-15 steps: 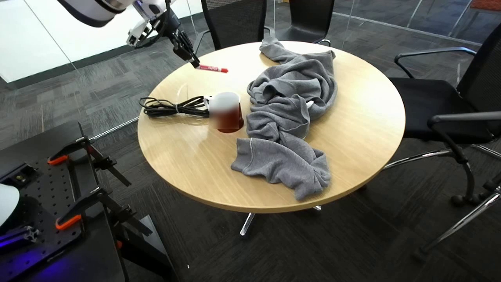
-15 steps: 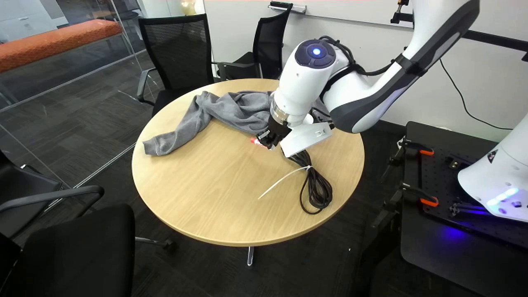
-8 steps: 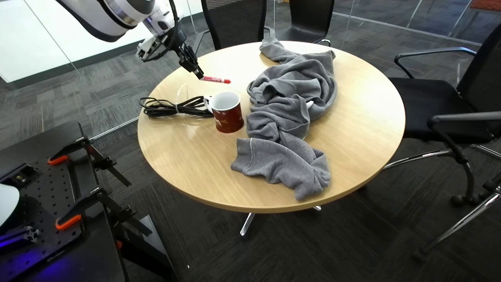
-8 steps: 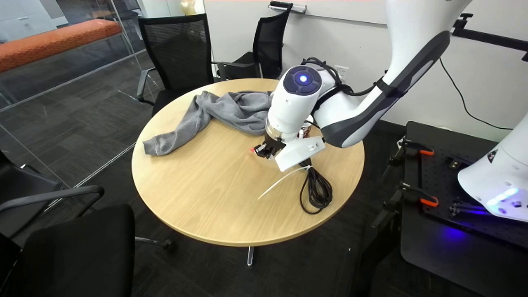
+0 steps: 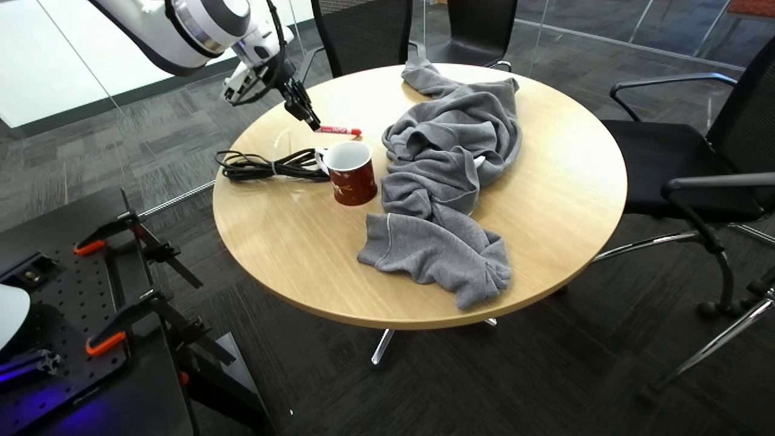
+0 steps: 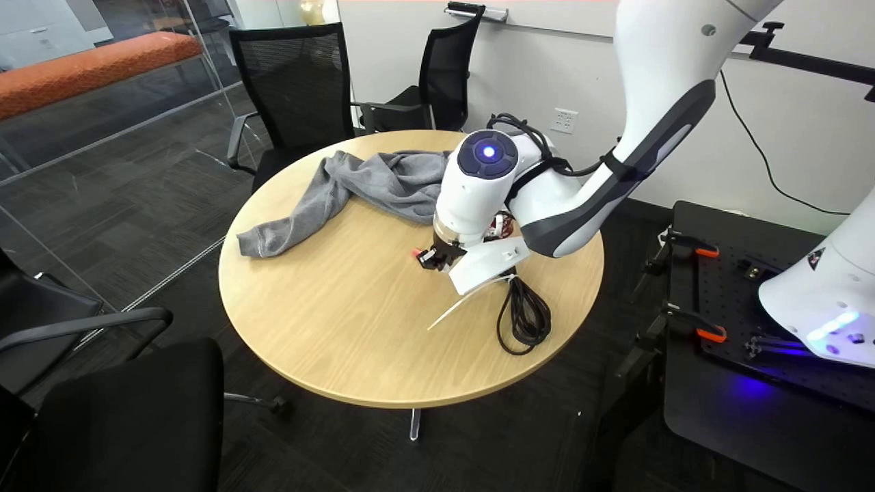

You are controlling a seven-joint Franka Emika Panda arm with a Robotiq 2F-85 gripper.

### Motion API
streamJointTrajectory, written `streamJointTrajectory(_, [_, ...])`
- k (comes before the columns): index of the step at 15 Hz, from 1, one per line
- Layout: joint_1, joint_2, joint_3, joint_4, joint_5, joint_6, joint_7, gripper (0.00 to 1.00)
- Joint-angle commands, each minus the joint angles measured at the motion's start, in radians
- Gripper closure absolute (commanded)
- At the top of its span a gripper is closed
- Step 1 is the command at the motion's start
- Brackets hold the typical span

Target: Remove the red marker from the red mug

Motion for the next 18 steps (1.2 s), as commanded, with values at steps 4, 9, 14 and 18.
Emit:
streamJointTrajectory(4, [0.006,0.031,-0.004,0.038,0.043,0.006,-0.02,0.4])
streamJointTrajectory(9, [0.011,0.03,-0.009,0.043,0.069,0.008,-0.028,0.04])
streamJointTrajectory(14, [0.016,-0.031,-0.019,-0.006,0.057,0.078,-0.04,0.0])
streamJointTrajectory(18, [0.025,-0.129,-0.029,-0.086,0.06,0.146,-0.093,0.0])
